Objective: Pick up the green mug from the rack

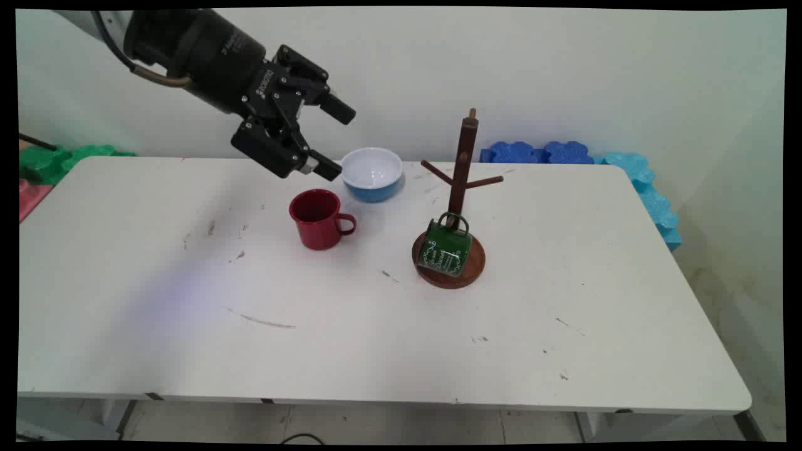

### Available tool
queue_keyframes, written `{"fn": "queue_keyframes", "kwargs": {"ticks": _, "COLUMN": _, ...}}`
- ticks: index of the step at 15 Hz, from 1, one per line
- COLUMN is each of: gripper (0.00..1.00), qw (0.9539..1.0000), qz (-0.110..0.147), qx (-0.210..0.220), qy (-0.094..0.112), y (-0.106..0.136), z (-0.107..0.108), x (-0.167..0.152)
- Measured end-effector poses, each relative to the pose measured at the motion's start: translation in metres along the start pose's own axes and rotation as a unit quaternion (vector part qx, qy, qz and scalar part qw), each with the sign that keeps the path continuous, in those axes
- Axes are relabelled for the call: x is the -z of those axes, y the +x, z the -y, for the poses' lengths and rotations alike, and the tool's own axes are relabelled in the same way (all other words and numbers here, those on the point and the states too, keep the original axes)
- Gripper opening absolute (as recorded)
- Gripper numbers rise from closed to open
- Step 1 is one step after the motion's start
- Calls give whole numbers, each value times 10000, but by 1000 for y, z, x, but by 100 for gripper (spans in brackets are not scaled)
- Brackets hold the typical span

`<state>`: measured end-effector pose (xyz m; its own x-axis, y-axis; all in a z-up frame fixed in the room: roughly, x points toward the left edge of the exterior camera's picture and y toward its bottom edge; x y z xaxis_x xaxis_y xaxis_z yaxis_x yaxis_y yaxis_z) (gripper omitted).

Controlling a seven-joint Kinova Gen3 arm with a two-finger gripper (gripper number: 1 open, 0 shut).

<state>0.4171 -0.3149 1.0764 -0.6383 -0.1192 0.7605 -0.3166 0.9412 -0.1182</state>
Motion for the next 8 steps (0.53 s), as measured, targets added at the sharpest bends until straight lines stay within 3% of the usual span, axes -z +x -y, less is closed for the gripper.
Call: {"fn": "queue_keyframes", "kwargs": {"ticks": 8, "gripper": 100, "qw": 9985, "qz": 45, "qx": 539, "qy": 15, "y": -26, "z": 4, "x": -5}}
